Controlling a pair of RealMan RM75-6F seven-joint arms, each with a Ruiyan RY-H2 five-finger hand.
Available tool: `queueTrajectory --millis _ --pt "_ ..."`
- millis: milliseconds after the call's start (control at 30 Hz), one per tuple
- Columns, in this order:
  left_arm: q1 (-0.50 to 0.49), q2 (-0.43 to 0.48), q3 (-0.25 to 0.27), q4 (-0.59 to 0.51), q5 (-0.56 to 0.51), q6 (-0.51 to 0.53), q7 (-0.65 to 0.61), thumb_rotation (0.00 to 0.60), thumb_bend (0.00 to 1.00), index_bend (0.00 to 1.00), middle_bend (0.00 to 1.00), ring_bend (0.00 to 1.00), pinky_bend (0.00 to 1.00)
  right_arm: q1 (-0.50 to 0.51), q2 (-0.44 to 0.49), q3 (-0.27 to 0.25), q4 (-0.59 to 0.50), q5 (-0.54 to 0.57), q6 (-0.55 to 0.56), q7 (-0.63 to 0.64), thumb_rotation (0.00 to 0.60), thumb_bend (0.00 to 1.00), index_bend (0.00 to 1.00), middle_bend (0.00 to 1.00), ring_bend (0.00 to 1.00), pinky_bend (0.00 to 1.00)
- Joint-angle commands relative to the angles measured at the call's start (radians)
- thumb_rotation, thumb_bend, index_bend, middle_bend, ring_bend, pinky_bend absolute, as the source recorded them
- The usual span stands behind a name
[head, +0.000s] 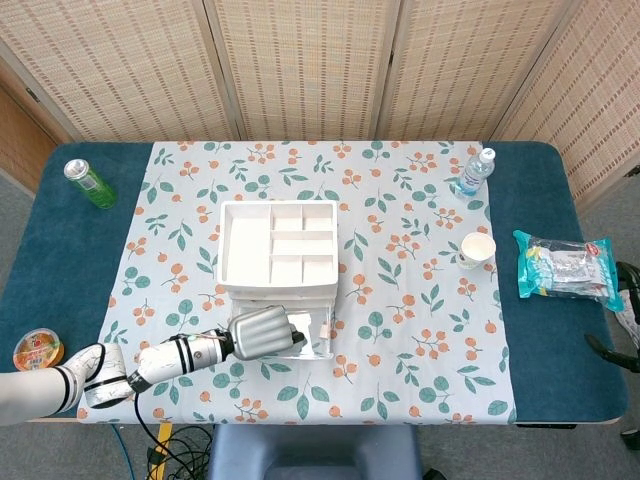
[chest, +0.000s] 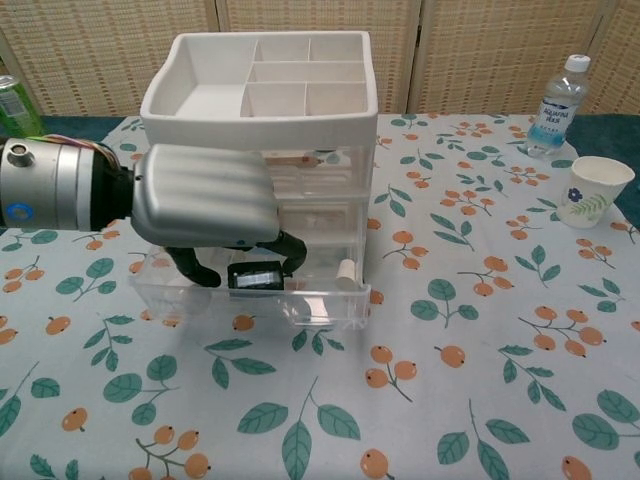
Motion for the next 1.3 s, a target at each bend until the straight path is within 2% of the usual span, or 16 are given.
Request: queueTrajectory --millis 33,467,700,900,1300 --pt "-0.001 -0.002 0.000 0.002 -0.001 -0.001 -0.001 0.600 0.15 0.38 0.97 1.00 1.00 0.000 0.000 0.000 0.000 0.000 0.000 -0.001 0.600 0.19 0.00 0.09 0.24 0.24" --pt "-0.002 -0.017 -0.001 0.020 -0.001 0.006 -0.012 0.600 0.20 0.45 0.96 1.00 1.00 -0.004 0.001 0.002 -0.003 0.006 0.003 -0.003 0.600 0.19 0.00 0.09 0.24 0.24" --pt "0.009 -0.019 -0.009 0.020 -0.009 0.036 -0.026 0.600 0.21 0.46 0.96 1.00 1.00 -0.005 0.000 0.003 -0.002 0.006 0.005 -0.001 0.600 0.19 0.00 0.09 0.24 0.24" --pt "0.034 0.002 -0.021 0.000 -0.019 0.090 -0.036 0.600 0.21 0.46 0.96 1.00 1.00 -0.005 0.000 0.004 -0.002 0.001 0.008 0.001 0.600 0.19 0.00 0.09 0.24 0.24" --pt "0.172 0.105 -0.040 -0.085 -0.072 0.274 -0.031 0.600 0.21 0.46 0.96 1.00 1.00 -0.005 0.001 0.004 -0.004 -0.005 0.011 0.001 0.600 0.19 0.00 0.09 0.24 0.24"
